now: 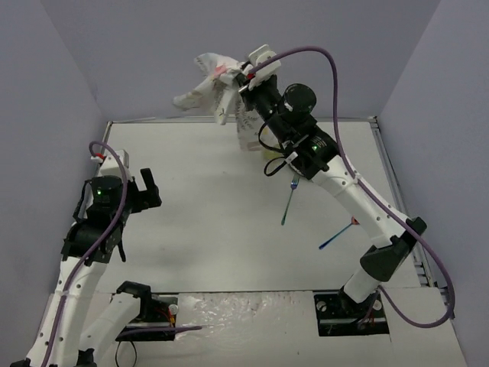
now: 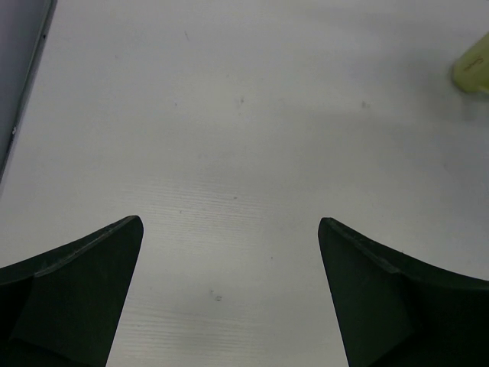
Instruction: Set the dinner table for one person
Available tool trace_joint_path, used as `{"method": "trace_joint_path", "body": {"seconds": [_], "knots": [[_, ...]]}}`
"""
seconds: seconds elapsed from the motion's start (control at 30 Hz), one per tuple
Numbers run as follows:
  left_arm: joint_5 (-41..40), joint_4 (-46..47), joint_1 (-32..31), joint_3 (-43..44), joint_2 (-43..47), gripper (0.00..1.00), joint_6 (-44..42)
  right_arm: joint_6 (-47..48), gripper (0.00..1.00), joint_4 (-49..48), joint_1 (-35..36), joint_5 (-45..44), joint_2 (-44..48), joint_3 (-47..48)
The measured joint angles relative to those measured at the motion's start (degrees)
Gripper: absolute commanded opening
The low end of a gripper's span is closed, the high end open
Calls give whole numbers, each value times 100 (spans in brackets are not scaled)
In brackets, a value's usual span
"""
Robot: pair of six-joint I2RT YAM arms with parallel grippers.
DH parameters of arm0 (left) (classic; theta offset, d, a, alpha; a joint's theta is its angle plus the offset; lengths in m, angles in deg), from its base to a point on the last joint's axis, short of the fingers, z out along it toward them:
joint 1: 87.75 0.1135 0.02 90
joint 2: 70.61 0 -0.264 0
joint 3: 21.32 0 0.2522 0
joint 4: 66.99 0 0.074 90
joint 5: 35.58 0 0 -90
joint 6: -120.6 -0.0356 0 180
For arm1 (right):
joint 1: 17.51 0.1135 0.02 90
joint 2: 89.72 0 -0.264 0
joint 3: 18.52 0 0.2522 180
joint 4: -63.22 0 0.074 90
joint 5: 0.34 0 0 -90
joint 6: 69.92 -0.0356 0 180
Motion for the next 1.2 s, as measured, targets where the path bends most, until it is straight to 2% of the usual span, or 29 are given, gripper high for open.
{"method": "trace_joint_path", "body": {"seconds": [0.17, 0.37, 0.4, 0.5, 0.6, 0.7, 0.8, 0.97, 1.2], "knots": [[-49, -373, 0, 212, 680, 97, 120, -105, 17, -134, 682, 36, 482, -1172], [-273, -964, -2, -149, 1749, 97, 531, -748, 62, -140, 1467, 127, 272, -3590], [-291, -1044, -2, -286, 1945, 97, 645, -859, 67, -76, 1581, 196, 119, -3867], [-342, -1298, -2, -623, 2388, 97, 959, -1184, 72, 221, 1896, 434, -322, -4493], [-363, -1419, -2, -771, 2473, 97, 1199, -1479, 82, 519, 2025, 681, -403, -4784], [-290, -1369, -2, -900, 2333, 97, 1341, -1725, 88, 567, 2025, 708, -110, -5031], [-103, -1156, -2, -1113, 1864, 97, 1437, -1915, 88, 629, 1872, 636, 552, -5189], [225, -579, -2, -1573, 824, 97, 1553, -2218, 89, 546, 948, 651, 1274, -5189], [412, 40, -2, -2109, 13, 97, 1856, -2452, 87, 700, -63, 733, 755, -4988]]}}
